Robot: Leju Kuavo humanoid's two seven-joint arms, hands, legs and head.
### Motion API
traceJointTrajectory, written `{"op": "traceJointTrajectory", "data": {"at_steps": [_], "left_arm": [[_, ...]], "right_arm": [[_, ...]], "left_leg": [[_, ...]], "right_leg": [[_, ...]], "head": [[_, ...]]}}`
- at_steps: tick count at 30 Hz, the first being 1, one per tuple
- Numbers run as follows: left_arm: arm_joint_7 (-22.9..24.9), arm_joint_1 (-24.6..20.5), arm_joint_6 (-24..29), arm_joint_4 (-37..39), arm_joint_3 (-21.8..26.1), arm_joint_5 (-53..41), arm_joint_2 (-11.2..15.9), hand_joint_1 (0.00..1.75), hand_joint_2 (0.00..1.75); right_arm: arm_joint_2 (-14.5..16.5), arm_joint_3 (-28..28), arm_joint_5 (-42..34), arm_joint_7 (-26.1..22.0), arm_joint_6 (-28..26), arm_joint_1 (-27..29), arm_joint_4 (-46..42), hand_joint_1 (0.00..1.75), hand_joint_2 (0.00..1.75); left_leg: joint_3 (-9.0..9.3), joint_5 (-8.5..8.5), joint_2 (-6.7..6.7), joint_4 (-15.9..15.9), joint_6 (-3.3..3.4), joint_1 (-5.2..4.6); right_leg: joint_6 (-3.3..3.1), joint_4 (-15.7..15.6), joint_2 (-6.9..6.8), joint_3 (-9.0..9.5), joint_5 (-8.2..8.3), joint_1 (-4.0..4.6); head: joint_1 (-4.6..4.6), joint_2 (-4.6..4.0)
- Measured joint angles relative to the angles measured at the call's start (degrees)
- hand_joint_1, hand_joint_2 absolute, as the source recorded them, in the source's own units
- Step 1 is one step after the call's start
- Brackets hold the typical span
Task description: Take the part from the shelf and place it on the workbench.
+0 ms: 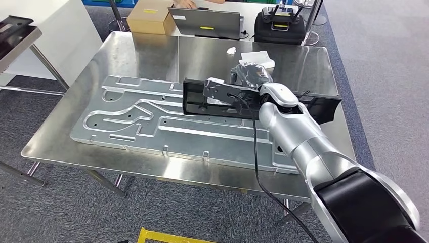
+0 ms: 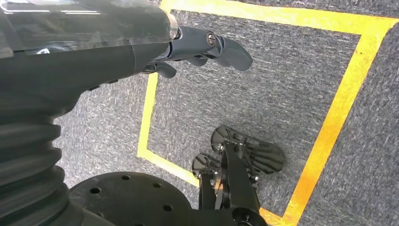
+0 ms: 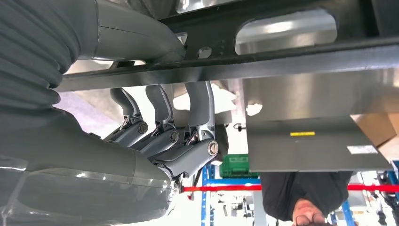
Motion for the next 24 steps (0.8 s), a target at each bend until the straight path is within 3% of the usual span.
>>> {"op": "traceJointTrajectory", "data": {"at_steps": [12, 24], "left_arm": [[0.0, -0.1, 0.1, 0.0, -0.5, -0.5, -0.1, 0.00, 1.75], [-4.7, -0.5, 2.2, 0.0, -1.6, -1.3, -0.3, 0.00, 1.75]], "right_arm": [[0.4, 0.0, 0.8, -0.8, 0.2, 1.7, 0.6, 1.75, 1.75], [0.7, 0.0, 2.3, -1.4, 1.1, 2.4, 0.8, 1.75, 1.75]], "left_leg": [[-0.02, 0.00, -0.06, 0.0, 0.01, -0.02], [-0.02, 0.00, -0.08, 0.0, 0.01, -0.02]], "right_leg": [[0.02, 0.0, -0.04, 0.03, 0.01, -0.04], [0.02, 0.0, -0.05, 0.03, 0.01, -0.03]], "head": [[0.00, 0.00], [0.00, 0.00]]}}
